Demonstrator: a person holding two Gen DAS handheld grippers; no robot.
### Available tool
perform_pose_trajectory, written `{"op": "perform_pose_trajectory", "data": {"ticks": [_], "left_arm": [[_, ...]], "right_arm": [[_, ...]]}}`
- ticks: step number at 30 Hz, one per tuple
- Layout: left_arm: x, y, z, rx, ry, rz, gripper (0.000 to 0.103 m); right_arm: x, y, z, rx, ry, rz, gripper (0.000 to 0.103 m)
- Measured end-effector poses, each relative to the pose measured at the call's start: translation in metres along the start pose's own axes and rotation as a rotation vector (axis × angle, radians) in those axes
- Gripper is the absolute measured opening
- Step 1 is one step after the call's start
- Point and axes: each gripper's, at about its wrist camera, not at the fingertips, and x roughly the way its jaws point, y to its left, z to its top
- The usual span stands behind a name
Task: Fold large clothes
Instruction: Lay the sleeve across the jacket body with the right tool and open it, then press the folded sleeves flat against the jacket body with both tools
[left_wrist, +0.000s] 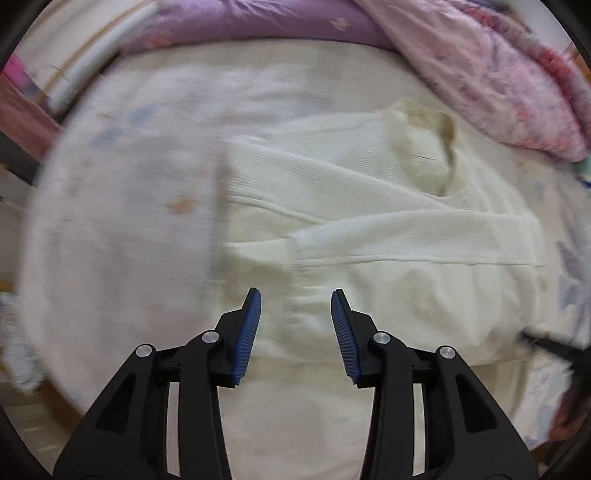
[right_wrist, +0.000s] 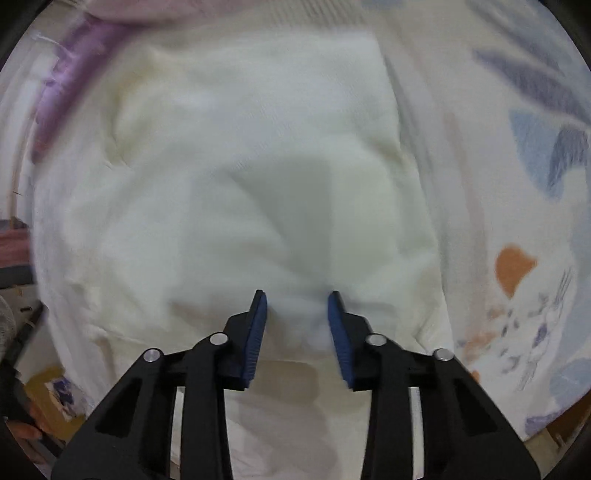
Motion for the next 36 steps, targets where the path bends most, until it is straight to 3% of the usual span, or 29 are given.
{"op": "perform_pose_trajectory", "data": {"ticks": [1, 4, 6, 10, 13, 16, 21, 22, 25, 28, 33, 36], "left_arm": [[0.018, 0.0, -0.003, -0.004, 0.01, -0.037, 0.04], [0.09, 0.007, -0.018, -0.048, 0.191, 0.014, 0.036], [0.097, 0.008, -0.022, -0.041, 0.141, 0.026, 0.038], [0.085, -0.003, -0.02, 0.031, 0.178, 0.09, 0.036], [0.065, -0.005, -0.006, 0.037, 0.132, 0.063, 0.036], [0.065, -0.006, 0.014, 0.029, 0.105, 0.056, 0.037], [0.111, -0.006, 0.044, 0.033, 0.169, 0.075, 0.037], [0.122, -0.006, 0.047, 0.038, 0.177, 0.086, 0.039], [0.122, -0.008, 0.052, 0.077, 0.197, 0.1, 0.039], [0.11, 0.0, 0.041, 0.067, 0.226, 0.084, 0.039], [0.096, 0.015, -0.013, 0.035, 0.324, 0.102, 0.039], [0.101, 0.023, -0.031, 0.005, 0.3, 0.084, 0.041]], "right_arm": [[0.016, -0.011, -0.006, 0.025, 0.032, -0.065, 0.007], [0.02, -0.036, -0.014, 0.147, -0.009, 0.03, 0.0], [0.021, -0.044, -0.015, 0.203, -0.002, 0.069, 0.0], [0.018, -0.042, -0.005, 0.226, 0.047, 0.07, 0.003], [-0.008, -0.037, 0.012, 0.222, -0.013, 0.127, 0.006], [-0.022, -0.033, 0.043, 0.209, -0.067, 0.128, 0.006], [-0.009, -0.008, 0.116, 0.118, -0.079, 0.055, 0.006], [-0.002, -0.004, 0.13, 0.107, -0.071, 0.039, 0.006], [0.031, -0.007, 0.162, 0.125, 0.071, 0.023, 0.004], [0.022, -0.004, 0.152, 0.093, 0.119, -0.025, 0.004], [0.025, -0.011, 0.067, 0.08, 0.234, -0.083, 0.01], [0.041, -0.028, 0.026, 0.137, 0.239, -0.085, 0.01]]}}
